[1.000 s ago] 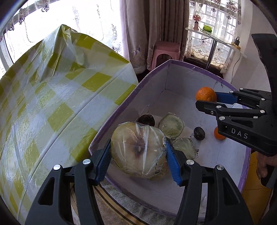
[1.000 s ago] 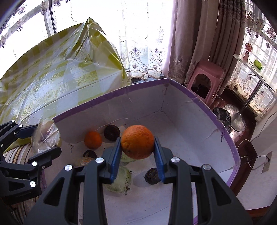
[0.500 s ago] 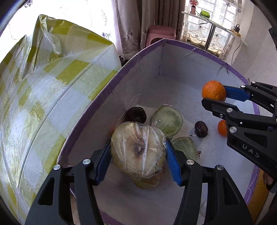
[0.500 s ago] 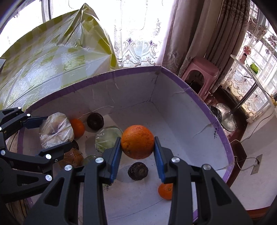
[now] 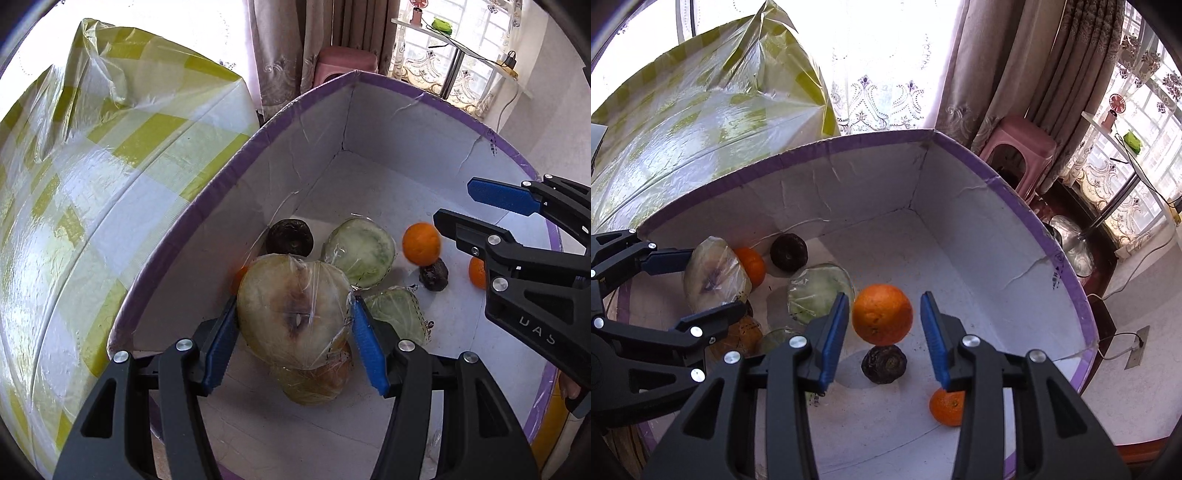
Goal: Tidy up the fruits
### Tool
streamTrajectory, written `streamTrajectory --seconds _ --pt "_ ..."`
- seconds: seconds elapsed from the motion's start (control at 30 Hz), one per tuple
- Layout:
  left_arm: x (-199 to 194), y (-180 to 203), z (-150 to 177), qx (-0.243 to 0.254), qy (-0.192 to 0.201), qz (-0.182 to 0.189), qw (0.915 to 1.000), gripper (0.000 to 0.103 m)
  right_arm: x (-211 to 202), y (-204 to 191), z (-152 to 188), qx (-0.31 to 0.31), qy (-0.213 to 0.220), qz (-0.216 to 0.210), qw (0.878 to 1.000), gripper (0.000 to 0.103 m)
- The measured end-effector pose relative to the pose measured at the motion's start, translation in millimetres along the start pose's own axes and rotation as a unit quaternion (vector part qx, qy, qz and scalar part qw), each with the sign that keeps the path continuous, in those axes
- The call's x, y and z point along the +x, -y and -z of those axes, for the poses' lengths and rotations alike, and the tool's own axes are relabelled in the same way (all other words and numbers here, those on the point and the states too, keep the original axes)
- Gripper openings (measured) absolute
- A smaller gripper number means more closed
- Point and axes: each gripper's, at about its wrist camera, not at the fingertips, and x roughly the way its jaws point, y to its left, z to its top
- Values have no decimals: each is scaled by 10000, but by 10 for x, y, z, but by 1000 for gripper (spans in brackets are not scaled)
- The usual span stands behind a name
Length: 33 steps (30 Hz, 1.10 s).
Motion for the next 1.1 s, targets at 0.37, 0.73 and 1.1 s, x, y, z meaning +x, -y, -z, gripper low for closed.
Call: streamTrajectory --seconds 0.37,0.73,1.1 --pt "-228 -60 43 -219 299 -26 9993 85 -170 11 14 126 207 129 9996 72" --pt "-877 -309 566 -1050 951 451 9889 88 -760 76 287 750 726 262 9942 82" --pt "-996 -405 1098 -1684 1028 826 9769 92 -1162 -156 664 754 760 461 9932 82"
